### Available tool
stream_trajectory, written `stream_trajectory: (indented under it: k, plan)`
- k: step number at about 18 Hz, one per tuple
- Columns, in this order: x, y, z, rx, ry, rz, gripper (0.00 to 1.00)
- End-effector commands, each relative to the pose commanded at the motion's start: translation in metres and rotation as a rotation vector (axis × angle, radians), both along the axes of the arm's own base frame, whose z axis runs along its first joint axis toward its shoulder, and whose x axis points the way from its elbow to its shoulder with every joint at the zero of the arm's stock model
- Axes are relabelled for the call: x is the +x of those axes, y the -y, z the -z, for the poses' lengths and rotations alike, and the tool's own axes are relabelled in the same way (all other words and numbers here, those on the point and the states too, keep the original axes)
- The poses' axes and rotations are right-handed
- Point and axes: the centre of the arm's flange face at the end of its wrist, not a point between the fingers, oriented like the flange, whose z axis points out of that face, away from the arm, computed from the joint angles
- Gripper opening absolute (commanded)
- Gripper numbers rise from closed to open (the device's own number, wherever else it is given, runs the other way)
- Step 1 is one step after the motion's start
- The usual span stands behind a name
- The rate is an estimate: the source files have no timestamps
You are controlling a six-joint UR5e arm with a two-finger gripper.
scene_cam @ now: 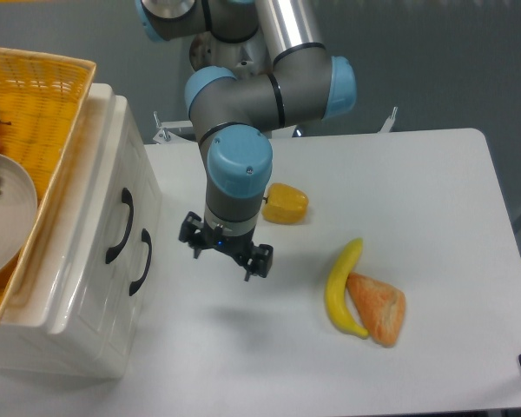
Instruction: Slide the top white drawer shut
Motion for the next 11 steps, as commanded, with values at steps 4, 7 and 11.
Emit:
stream_trajectory:
  k: [4, 7, 11]
  plan:
    - [-0.018, 0.011, -0.002, -0.004, -0.012, 0.038, 1.0]
    - [-0.031, 0.016, -0.006, 0.002, -0.025, 0.072, 1.0]
    - [-0.061, 0.037, -0.008, -0.001, -0.042, 0.152, 1.0]
